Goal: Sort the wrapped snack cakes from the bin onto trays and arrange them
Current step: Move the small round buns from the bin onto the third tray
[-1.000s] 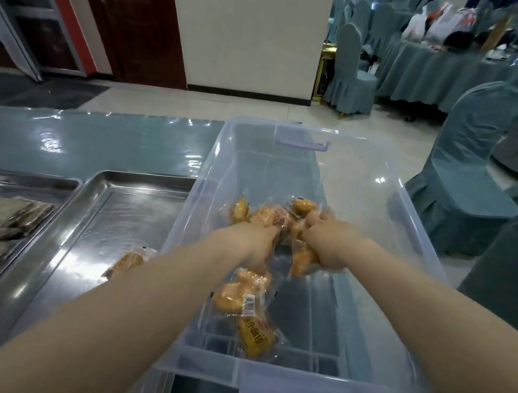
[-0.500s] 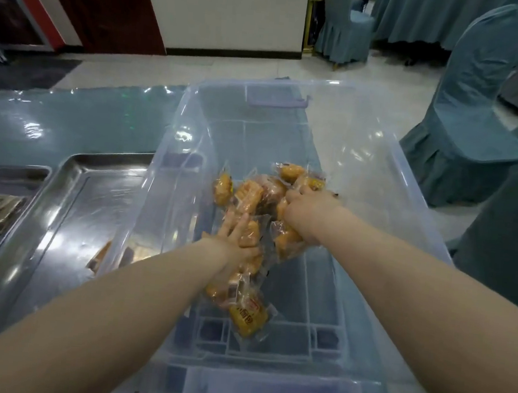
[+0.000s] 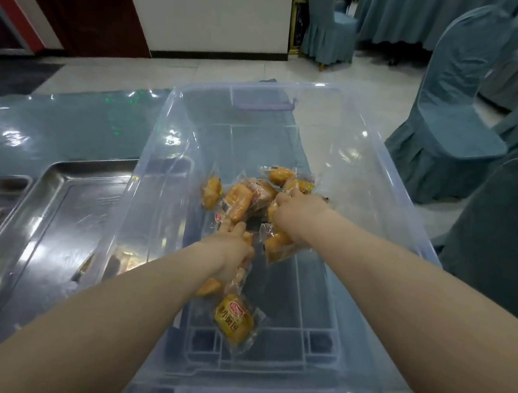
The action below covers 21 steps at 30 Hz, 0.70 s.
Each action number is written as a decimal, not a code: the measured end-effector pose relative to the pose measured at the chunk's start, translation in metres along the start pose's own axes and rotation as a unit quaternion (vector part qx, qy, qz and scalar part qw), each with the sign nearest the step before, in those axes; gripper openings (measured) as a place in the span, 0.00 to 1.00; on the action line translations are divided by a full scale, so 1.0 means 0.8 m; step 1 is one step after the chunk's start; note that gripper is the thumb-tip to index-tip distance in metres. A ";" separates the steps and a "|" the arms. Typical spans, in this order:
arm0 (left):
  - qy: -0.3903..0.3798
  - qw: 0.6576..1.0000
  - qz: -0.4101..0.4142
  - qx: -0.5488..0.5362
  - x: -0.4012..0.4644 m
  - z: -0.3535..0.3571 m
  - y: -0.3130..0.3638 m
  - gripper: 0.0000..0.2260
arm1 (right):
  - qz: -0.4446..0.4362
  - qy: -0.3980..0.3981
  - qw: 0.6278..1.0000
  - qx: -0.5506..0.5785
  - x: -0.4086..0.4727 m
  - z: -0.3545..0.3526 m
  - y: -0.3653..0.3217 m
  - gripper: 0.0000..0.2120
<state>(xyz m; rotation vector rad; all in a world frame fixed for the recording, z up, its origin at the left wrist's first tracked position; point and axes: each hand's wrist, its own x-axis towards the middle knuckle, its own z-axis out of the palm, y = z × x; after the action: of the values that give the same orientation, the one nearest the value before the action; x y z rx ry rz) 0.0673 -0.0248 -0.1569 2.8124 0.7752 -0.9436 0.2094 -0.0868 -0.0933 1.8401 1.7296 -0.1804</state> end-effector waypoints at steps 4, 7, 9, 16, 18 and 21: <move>0.018 1.000 -0.009 0.014 0.000 -0.016 0.005 0.20 | 0.003 0.000 1.000 0.020 0.001 -0.002 0.002 0.27; 0.073 0.996 -0.027 -0.030 0.000 -0.034 0.005 0.17 | 0.010 0.017 0.999 0.033 0.000 -0.006 0.003 0.26; 0.101 0.993 -0.030 -0.052 0.002 -0.046 -0.003 0.16 | 0.023 0.042 0.998 0.045 -0.002 -0.010 0.005 0.26; 0.197 0.972 -0.055 -0.116 -0.006 -0.097 -0.040 0.15 | 0.080 0.186 0.974 0.104 -0.005 -0.027 0.015 0.20; 0.250 0.955 -0.060 -0.144 -0.016 -0.109 -0.047 0.09 | 0.085 0.228 0.960 0.140 -0.005 -0.028 0.018 0.20; 0.335 0.916 -0.063 -0.212 -0.038 -0.123 -0.062 0.09 | 0.081 0.297 0.928 0.211 -0.006 -0.031 0.017 0.21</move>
<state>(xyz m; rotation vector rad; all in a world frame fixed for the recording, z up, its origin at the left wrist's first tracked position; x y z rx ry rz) 0.0761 0.0271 -0.0558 2.6763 1.0707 0.2238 0.2145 -0.0780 -0.0667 2.5399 2.0298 0.0977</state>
